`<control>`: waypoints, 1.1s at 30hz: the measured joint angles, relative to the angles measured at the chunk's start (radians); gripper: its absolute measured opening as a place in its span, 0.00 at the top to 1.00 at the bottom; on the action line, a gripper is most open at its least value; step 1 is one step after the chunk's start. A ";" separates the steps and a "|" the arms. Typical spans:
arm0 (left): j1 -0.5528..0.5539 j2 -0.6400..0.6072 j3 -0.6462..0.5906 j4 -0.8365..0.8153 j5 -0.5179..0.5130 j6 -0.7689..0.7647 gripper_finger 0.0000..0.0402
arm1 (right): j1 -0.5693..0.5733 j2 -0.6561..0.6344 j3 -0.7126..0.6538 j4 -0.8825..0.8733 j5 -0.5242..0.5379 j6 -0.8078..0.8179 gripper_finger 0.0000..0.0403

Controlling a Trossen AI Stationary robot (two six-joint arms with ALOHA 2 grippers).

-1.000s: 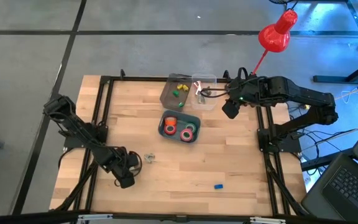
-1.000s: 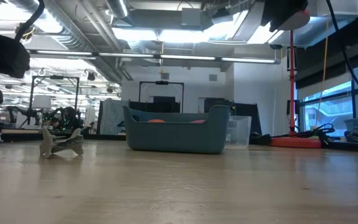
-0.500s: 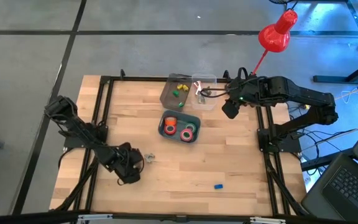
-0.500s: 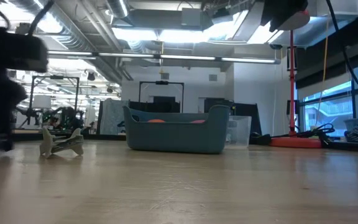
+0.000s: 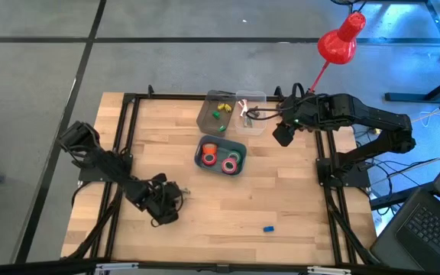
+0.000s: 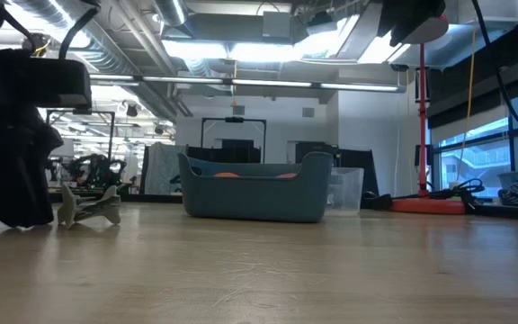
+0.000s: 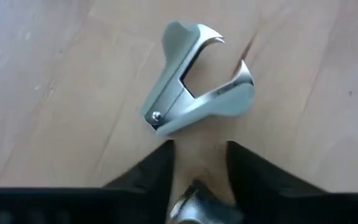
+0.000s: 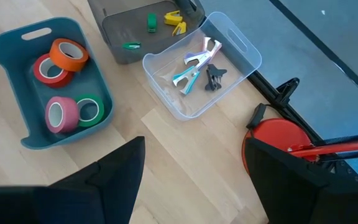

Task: Pick and place Stapler, Stapler remover, tape
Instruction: Put the black staple remover into the white bin

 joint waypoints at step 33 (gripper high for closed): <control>0.241 -0.093 0.149 -0.212 0.320 0.307 0.34 | 0.000 0.000 0.000 0.000 -0.025 -0.001 0.31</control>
